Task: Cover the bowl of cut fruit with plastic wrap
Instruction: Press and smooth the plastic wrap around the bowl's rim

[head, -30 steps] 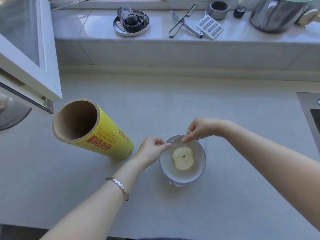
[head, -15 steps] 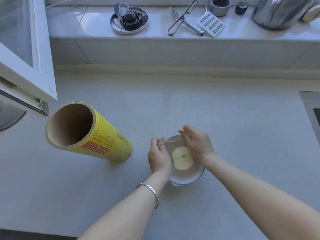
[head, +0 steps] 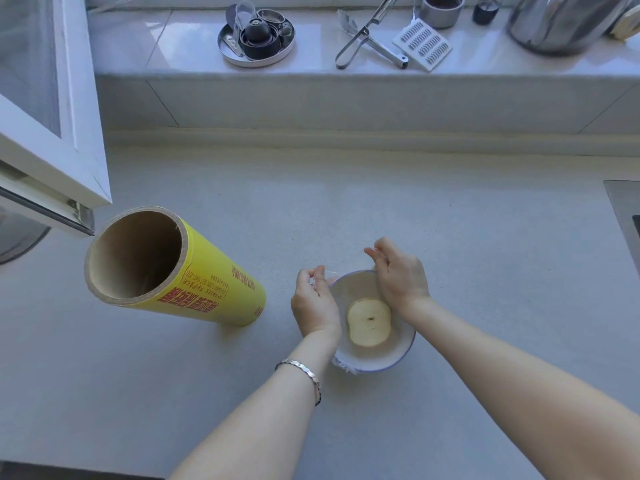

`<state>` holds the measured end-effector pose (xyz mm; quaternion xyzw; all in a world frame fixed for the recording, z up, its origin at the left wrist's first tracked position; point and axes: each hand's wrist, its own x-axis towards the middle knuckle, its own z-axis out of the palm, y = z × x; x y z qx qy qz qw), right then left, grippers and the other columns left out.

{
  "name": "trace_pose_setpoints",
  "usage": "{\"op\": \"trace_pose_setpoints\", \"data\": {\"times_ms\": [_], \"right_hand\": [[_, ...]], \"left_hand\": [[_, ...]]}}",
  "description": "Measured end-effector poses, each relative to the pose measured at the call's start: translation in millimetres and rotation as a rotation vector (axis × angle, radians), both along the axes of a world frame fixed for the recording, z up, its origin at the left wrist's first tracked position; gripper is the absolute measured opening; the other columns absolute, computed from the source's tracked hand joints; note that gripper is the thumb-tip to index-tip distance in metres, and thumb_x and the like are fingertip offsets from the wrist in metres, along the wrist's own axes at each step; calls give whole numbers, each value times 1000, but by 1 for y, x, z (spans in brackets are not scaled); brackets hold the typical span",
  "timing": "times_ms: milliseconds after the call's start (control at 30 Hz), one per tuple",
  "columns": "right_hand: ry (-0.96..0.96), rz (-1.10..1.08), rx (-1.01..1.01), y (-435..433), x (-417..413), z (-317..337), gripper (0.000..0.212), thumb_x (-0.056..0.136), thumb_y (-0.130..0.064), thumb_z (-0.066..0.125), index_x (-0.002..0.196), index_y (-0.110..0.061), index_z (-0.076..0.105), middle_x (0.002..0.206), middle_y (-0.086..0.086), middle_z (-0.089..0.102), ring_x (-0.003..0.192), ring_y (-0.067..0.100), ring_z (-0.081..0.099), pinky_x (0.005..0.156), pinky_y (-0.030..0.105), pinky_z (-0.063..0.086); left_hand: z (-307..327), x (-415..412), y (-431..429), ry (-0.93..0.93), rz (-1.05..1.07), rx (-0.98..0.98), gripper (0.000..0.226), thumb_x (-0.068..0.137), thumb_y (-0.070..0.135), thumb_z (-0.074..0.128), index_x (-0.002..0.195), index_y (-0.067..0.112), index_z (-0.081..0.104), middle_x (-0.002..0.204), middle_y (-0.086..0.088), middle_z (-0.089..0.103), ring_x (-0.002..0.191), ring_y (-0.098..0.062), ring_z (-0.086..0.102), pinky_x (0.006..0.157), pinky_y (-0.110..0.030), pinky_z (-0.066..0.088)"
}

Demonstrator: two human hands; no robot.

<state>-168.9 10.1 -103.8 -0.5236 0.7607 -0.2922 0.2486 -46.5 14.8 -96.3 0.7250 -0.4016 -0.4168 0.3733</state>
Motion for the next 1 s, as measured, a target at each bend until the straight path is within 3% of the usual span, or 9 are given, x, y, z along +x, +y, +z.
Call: {"op": "trace_pose_setpoints", "data": {"times_ms": [133, 300, 400, 500, 567, 633, 733, 900, 1000], "right_hand": [[17, -6, -32, -3, 0, -1, 28, 91, -28, 48, 85, -1, 53, 64, 26, 58, 60, 37, 52, 57, 41, 41], [-30, -40, -5, -9, -1, -4, 27, 92, -30, 46, 82, -4, 50, 68, 26, 62, 65, 39, 56, 58, 41, 43], [-103, -74, 89, -13, -1, -6, 23, 92, -29, 46, 77, -11, 44, 70, 21, 61, 70, 37, 58, 59, 37, 40], [-226, -146, 213, -18, -5, -6, 22, 87, -26, 52, 76, -8, 51, 72, 13, 58, 74, 30, 55, 62, 32, 35], [-312, -203, 313, -20, -9, -8, 24, 82, -23, 58, 65, -8, 52, 66, 8, 56, 70, 24, 50, 61, 31, 33], [-432, -262, 435, -19, -12, -9, 29, 77, -15, 64, 53, -13, 47, 58, 5, 50, 62, 20, 47, 58, 29, 33], [-685, -389, 580, -14, -10, -10, 20, 67, 0, 69, 53, -10, 58, 58, 8, 55, 55, 19, 51, 57, 29, 42], [-958, -444, 677, -3, -11, -11, 7, 72, -9, 71, 72, -6, 65, 57, 6, 63, 51, 18, 58, 53, 26, 48], [-1127, -415, 640, 4, -16, -13, 23, 85, -27, 60, 88, -5, 57, 78, 5, 63, 75, 19, 61, 70, 33, 48]], "left_hand": [[2, -1, -5, 0, 17, 19, 18, 95, 22, 45, 81, 12, 48, 60, 5, 54, 55, 1, 46, 47, -2, 35], [4, -2, -10, 22, 65, 54, 18, 95, 22, 45, 81, 11, 47, 60, 2, 54, 59, -10, 47, 56, -20, 35], [-8, 0, -14, 28, 85, 110, 23, 95, 26, 44, 77, 12, 46, 74, -9, 66, 72, -27, 57, 66, -26, 37], [-16, 5, -19, 46, 82, 171, 25, 94, 27, 47, 79, 8, 54, 84, -15, 67, 78, -29, 59, 68, -28, 39], [-15, 9, -24, 82, 54, 214, 27, 92, 23, 50, 76, 3, 60, 74, -11, 63, 72, -25, 54, 64, -27, 38], [-16, 14, -29, 169, 50, 323, 33, 88, 15, 55, 57, 6, 58, 51, -3, 61, 60, -23, 51, 58, -29, 39], [-15, 23, -33, 375, 104, 543, 32, 80, 2, 62, 49, 7, 57, 30, 5, 55, 50, -21, 50, 62, -31, 44], [-14, 29, -31, 474, 45, 609, 11, 77, -7, 60, 74, 3, 63, 43, -2, 63, 41, -14, 58, 43, -22, 48], [-17, 34, -30, 511, -24, 575, 17, 84, -2, 58, 100, 6, 59, 51, 0, 67, 47, -11, 63, 44, -20, 51]]}}
